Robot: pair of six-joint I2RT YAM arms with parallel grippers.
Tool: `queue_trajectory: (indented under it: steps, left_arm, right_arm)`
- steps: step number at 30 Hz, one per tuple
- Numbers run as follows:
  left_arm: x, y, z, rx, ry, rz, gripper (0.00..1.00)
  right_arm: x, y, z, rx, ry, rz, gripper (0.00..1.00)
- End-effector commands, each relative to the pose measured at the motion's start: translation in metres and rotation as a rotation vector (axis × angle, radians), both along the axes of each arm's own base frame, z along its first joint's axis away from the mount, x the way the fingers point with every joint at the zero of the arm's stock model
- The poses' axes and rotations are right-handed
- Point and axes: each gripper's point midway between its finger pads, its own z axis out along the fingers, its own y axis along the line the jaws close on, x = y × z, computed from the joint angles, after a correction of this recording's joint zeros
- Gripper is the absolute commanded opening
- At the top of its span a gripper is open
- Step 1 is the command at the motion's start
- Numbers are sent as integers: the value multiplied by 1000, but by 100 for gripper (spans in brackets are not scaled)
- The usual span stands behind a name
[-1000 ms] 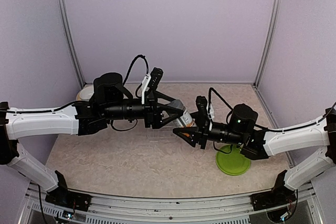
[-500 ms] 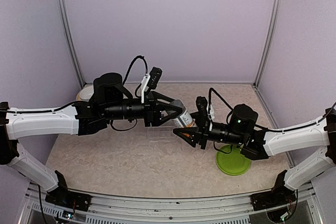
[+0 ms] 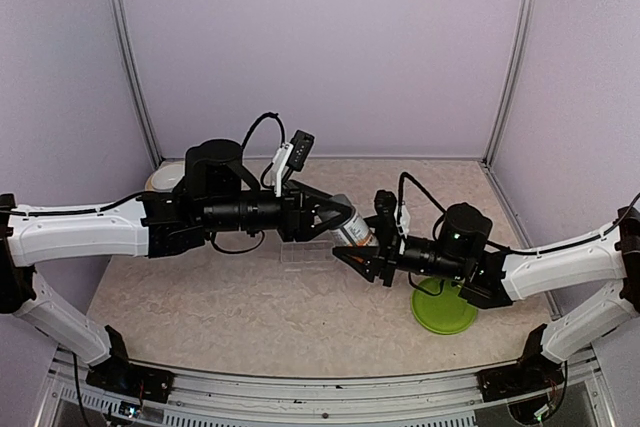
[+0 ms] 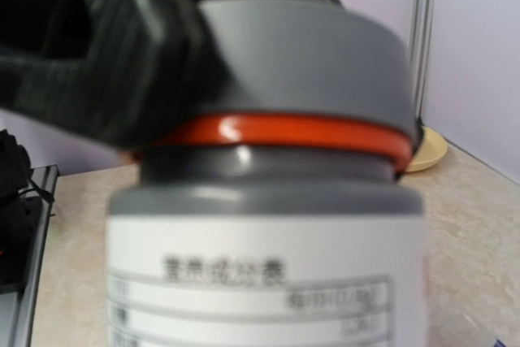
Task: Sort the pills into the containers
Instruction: Unscrew the lid of the pill bottle from the pill bottle, then place the lid of the pill bottle at the center of the board.
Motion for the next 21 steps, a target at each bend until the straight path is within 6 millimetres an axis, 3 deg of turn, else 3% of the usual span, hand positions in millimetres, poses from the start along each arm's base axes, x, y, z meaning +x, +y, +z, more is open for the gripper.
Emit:
queue_trajectory:
  steps: [1,12,21]
  left_arm:
    - [32,17,12,6,8,189,31]
    - [48,31,13,-10,56,318,28]
    - [47,26,7,-21,104,342,26]
  right_arm:
    - [5,-8,3,24,-72,-30,0]
    - [11,-10,-3,10,-103,-71,0]
    - [18,-12,3,17,-127,-112,0]
